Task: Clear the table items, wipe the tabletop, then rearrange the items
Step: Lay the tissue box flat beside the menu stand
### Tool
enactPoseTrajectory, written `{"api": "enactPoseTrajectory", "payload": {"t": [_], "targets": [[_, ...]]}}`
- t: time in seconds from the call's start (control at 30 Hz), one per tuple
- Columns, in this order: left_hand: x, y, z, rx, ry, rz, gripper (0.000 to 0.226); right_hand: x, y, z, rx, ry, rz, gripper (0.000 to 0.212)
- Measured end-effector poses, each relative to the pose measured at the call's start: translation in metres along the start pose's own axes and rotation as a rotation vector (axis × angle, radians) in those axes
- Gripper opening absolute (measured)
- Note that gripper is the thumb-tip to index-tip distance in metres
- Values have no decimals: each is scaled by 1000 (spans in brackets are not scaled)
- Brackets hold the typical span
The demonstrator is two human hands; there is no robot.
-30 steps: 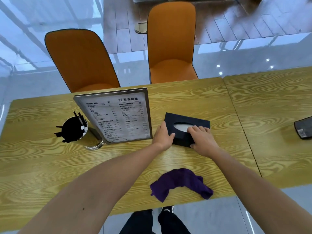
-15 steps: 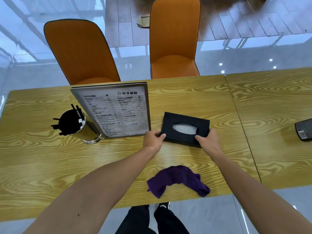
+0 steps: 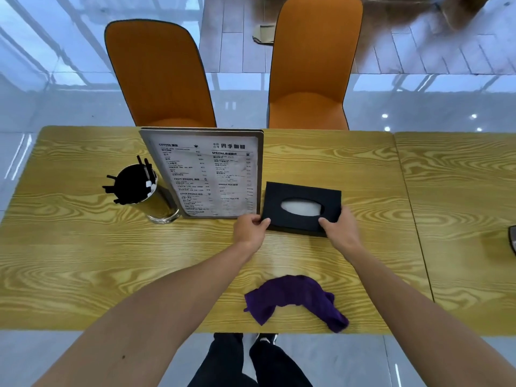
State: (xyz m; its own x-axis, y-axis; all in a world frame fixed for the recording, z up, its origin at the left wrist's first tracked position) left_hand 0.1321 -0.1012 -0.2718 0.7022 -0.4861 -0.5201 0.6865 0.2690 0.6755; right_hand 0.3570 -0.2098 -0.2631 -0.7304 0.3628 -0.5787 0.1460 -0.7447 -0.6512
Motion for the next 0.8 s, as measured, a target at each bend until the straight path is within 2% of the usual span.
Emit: {"api": "enactPoseTrajectory", "payload": {"t": [0.17, 0.33, 0.63, 0.73, 0.8], "targets": [[-5, -3, 1, -18, 26, -23, 34, 7, -7, -1, -66, -29, 63, 70], [-7, -2, 0, -2, -2, -95, 19, 8, -5, 0, -84, -49, 119, 74], [-9, -3, -2, 48, -33, -151, 29, 14, -8, 9, -33, -44, 108, 78], [-13, -3, -1, 91, -72, -190, 32, 18, -10, 22, -64, 5, 147, 79], [-18, -4, -2, 125, -105, -209, 36, 21, -15, 32, -136, 78, 301, 77]]}}
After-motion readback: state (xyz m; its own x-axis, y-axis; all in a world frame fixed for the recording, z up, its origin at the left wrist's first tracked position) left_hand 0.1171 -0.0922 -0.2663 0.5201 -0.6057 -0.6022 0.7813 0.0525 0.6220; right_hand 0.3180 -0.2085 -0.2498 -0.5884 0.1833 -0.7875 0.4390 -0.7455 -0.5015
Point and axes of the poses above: each hand's wrist, its own z-axis away from the middle knuckle, its own x-axis out of the palm, y = z × x, the point moved 4 cm from there along -z, towards the middle knuckle, and after that the axes turned 5 degrees about -z, right-handed, at the moved point
